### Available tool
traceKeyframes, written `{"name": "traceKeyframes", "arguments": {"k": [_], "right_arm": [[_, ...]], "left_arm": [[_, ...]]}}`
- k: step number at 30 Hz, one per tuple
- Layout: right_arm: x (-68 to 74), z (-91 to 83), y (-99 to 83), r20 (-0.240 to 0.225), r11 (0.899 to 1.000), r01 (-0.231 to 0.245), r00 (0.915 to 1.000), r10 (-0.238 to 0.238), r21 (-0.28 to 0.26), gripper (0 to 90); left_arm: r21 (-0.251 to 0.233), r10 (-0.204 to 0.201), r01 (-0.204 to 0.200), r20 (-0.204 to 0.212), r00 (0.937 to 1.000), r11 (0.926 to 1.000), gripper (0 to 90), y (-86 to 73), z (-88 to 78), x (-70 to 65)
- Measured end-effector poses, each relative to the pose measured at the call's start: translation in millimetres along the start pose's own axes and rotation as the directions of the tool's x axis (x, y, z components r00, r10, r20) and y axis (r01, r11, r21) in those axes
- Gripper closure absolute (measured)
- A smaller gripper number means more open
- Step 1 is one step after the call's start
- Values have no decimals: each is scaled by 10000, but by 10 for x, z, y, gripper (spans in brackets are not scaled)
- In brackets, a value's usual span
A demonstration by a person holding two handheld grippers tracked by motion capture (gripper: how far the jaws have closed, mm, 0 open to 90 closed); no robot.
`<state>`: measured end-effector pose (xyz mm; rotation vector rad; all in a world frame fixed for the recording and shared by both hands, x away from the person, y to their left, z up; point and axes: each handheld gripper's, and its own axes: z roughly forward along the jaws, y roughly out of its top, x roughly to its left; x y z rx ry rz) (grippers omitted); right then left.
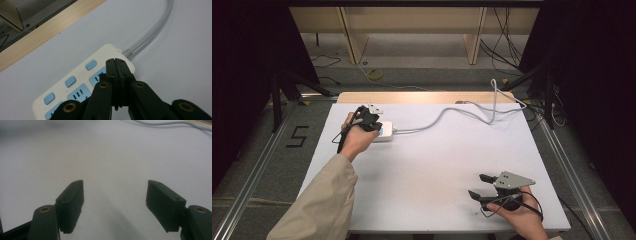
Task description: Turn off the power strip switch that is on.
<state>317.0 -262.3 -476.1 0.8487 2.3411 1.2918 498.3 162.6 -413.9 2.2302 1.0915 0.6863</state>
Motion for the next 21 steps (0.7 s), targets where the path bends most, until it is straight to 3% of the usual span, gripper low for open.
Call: {"name": "traceKeyframes", "arguments": {"k": [21], "right_arm": [[-3,0,1,-3,10000,18,10000,-18,-26,316]], "left_arm": [[331,18,-13,-160,9999,9995,896,66,90,110]]}}
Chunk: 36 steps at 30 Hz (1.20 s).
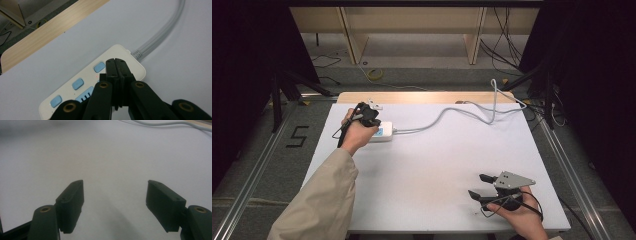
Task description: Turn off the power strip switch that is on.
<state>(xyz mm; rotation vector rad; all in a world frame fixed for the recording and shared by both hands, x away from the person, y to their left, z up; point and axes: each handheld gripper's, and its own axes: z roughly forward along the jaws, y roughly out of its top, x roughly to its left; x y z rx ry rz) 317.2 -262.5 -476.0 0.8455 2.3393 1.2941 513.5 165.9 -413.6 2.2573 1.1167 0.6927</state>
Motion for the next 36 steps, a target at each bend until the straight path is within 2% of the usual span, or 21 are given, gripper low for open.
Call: {"name": "traceKeyframes", "arguments": {"k": [15,23,34,36], "right_arm": [[-5,-3,-3,3,10000,-34,10000,34,-14,316],[-6,-3,-3,10,10000,-23,10000,23,-24,316],[-6,-3,-3,2,10000,-32,10000,32,-17,316],[-4,-4,-3,-12,10000,-38,10000,37,-14,316]], "left_arm": [[281,169,-167,-89,9998,9995,896,125,97,48],[515,273,-265,-143,9995,9983,896,140,149,76],[634,324,-305,-282,9991,9975,896,215,157,122],[780,459,-438,-262,9986,9960,896,220,159,133]]}}
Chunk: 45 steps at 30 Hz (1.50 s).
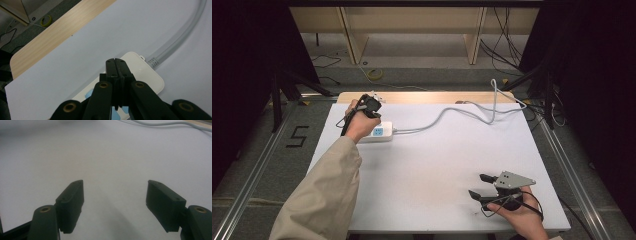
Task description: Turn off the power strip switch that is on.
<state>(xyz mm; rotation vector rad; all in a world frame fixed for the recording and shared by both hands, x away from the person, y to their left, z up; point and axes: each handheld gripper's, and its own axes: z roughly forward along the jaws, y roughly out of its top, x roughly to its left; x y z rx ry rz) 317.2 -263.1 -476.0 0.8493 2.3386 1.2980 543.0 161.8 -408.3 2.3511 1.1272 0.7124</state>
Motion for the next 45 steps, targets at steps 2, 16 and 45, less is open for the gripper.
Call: {"name": "traceKeyframes", "arguments": {"k": [2,16,45], "right_arm": [[-1,0,0,9,10000,7,10000,-7,-5,316],[-4,-1,0,-1,10000,17,10000,-17,33,316],[-6,5,-1,-46,10000,48,10000,-48,-3,316]], "left_arm": [[-55,-102,102,13,9999,9999,896,0,17,-6],[183,-139,139,-28,9999,9997,896,-5,81,13],[645,166,-157,-123,9998,9978,896,65,273,2]]}}
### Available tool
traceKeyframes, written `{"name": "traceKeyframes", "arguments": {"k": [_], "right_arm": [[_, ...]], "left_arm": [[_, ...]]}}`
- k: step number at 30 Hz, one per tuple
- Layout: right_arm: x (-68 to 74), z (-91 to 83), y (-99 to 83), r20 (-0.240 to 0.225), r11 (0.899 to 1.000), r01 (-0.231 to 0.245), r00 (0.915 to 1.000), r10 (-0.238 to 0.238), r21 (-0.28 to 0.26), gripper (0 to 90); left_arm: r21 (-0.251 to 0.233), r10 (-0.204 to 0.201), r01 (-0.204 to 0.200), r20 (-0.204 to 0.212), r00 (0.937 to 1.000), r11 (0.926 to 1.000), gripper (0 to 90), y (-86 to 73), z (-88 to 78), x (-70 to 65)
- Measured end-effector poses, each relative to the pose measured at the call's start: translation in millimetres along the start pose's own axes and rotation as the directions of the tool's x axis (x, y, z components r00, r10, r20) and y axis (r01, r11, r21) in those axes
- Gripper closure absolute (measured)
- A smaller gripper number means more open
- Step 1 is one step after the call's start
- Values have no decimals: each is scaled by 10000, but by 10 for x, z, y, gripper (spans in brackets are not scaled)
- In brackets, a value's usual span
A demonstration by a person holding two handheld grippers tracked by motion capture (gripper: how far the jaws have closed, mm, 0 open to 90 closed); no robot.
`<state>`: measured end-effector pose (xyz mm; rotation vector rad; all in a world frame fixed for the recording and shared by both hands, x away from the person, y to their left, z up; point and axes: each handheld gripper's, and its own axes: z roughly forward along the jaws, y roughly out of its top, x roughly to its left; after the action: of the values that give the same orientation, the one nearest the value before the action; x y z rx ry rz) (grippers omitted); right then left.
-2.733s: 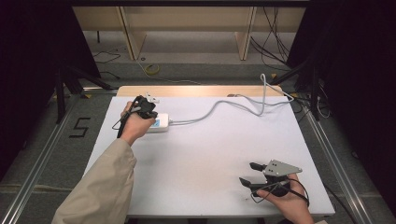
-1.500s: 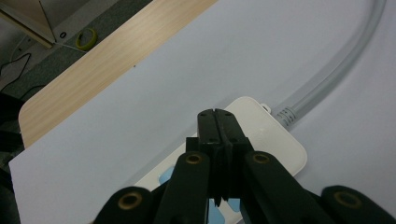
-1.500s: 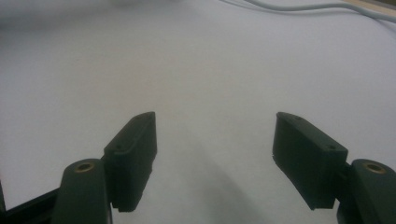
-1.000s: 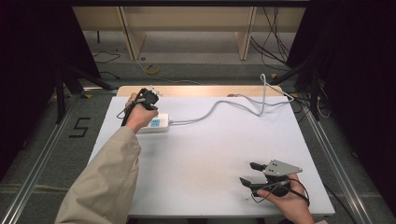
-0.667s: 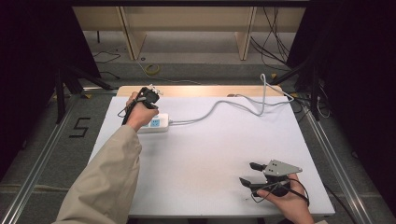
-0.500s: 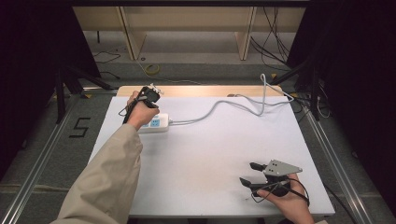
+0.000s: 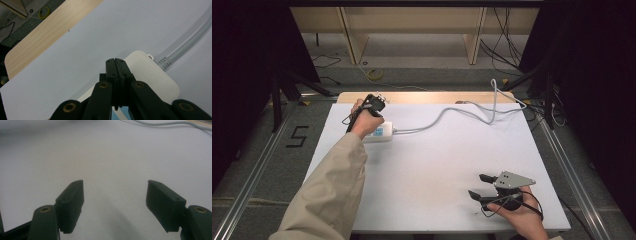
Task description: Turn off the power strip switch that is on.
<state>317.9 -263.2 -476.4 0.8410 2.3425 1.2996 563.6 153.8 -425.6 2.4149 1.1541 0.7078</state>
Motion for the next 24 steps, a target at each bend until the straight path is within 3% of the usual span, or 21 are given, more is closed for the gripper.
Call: {"name": "traceKeyframes", "arguments": {"k": [24], "right_arm": [[-3,1,-1,-39,10000,-30,10000,30,19,316]], "left_arm": [[494,107,-108,26,9999,9987,896,-20,146,-7]]}}
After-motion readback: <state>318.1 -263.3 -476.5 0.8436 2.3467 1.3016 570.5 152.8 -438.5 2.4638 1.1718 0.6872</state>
